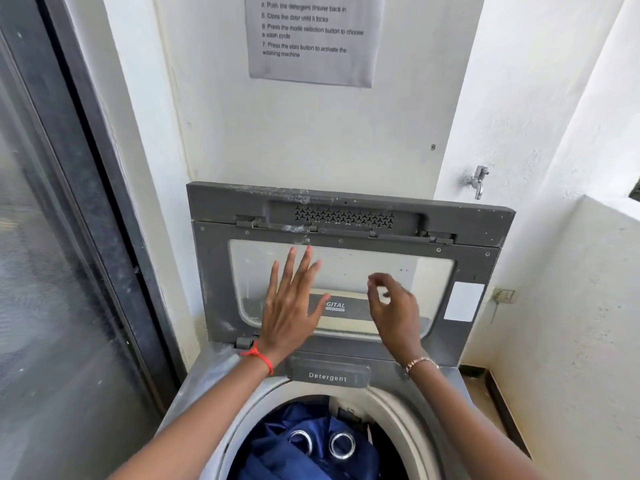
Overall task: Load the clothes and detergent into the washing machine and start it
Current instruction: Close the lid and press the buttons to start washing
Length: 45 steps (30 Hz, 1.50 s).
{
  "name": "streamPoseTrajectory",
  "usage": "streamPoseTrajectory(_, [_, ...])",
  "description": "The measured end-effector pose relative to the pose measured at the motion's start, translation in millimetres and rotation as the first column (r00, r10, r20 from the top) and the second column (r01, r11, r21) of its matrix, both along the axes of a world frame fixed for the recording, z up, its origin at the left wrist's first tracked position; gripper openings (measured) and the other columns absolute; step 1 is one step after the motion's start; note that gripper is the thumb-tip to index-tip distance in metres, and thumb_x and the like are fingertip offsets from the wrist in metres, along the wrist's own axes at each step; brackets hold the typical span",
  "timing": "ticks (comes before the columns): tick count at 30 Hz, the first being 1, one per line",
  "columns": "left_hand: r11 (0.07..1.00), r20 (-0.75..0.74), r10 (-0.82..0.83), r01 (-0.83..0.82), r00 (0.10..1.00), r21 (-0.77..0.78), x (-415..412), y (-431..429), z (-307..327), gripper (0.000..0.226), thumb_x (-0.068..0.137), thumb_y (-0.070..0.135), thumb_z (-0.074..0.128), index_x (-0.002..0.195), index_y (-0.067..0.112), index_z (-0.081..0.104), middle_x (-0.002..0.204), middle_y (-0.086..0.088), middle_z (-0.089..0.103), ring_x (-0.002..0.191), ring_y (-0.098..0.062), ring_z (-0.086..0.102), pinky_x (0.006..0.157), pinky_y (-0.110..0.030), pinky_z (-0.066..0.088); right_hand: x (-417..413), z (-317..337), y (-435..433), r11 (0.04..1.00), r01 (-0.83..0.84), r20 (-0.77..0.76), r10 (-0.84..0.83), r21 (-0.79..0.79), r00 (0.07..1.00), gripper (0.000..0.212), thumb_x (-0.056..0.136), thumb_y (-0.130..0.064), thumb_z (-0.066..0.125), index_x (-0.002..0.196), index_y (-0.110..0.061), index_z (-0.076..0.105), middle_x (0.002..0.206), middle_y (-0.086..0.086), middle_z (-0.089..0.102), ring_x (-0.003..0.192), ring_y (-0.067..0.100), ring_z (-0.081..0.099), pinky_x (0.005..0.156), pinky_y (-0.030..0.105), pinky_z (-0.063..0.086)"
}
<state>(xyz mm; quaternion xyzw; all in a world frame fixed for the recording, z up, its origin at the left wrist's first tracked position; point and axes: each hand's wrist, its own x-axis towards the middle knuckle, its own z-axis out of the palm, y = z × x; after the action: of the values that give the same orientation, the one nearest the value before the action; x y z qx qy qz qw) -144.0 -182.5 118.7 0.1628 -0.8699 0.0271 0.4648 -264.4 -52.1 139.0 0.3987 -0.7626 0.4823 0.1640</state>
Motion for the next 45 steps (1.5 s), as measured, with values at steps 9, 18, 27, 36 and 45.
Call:
streamPoseTrajectory(9, [0.961, 0.203, 0.218, -0.173, 0.954, -0.217, -46, -33, 110, 0.082, 0.089, 0.063, 0.028, 0.148, 0.008, 0.016, 0.157, -0.010, 0.011, 0.145, -0.020, 0.006, 0.115, -0.053, 0.002, -27, 111, -31, 0.971, -0.049, -0.344, 0.129, 0.232, 0.930, 0.058, 0.096, -0.027, 0.044, 0.145, -0.008, 0.021, 0.154, 0.007, 0.019, 0.144, 0.016, 0.010, 0.117, 0.027, 0.007])
streamPoseTrajectory(18, [0.960, 0.258, 0.230, -0.175, 0.938, -0.220, -45, -31, 110, 0.084, 0.086, 0.066, 0.021, 0.143, 0.004, 0.030, 0.152, -0.010, 0.028, 0.144, -0.019, 0.014, 0.114, -0.056, 0.001, -31, 112, -29, 0.869, 0.100, -0.404, 0.121, 0.485, 0.907, 0.061, 0.096, -0.040, 0.036, 0.146, -0.010, 0.018, 0.155, 0.005, 0.018, 0.144, 0.016, 0.011, 0.117, 0.033, 0.004])
streamPoseTrajectory(27, [0.963, 0.248, 0.209, -0.155, 0.946, -0.223, -17, -8, 112, 0.083, 0.085, 0.066, 0.021, 0.141, 0.005, 0.034, 0.149, -0.009, 0.035, 0.144, -0.018, 0.016, 0.110, -0.059, -0.006, -1, 119, -3, 0.881, 0.102, -0.412, 0.111, 0.462, 0.904, 0.053, 0.096, -0.031, 0.041, 0.142, -0.008, 0.029, 0.151, 0.008, 0.030, 0.141, 0.019, 0.024, 0.115, 0.034, 0.014])
streamPoseTrajectory(36, [0.962, 0.223, 0.232, -0.190, 0.947, -0.196, 34, 43, 102, 0.053, 0.094, 0.039, 0.027, 0.136, 0.009, 0.043, 0.139, -0.005, 0.049, 0.133, -0.017, 0.041, 0.102, -0.072, 0.006, 40, 118, 48, 0.951, 0.027, -0.454, 0.123, 0.309, 0.882, 0.034, 0.090, -0.006, 0.049, 0.123, -0.009, 0.056, 0.127, 0.007, 0.060, 0.118, 0.027, 0.051, 0.094, 0.038, 0.031])
streamPoseTrajectory(45, [0.985, 0.185, 0.119, -0.092, 0.976, -0.146, 103, 106, 77, 0.038, 0.083, 0.007, 0.063, 0.121, 0.011, 0.056, 0.113, -0.006, 0.063, 0.109, -0.023, 0.059, 0.103, -0.066, 0.025, 91, 87, 113, 0.911, -0.053, -0.409, 0.236, 0.409, 0.881, 0.039, 0.085, -0.006, 0.053, 0.121, -0.018, 0.057, 0.115, 0.004, 0.064, 0.105, 0.028, 0.054, 0.089, 0.038, 0.028])
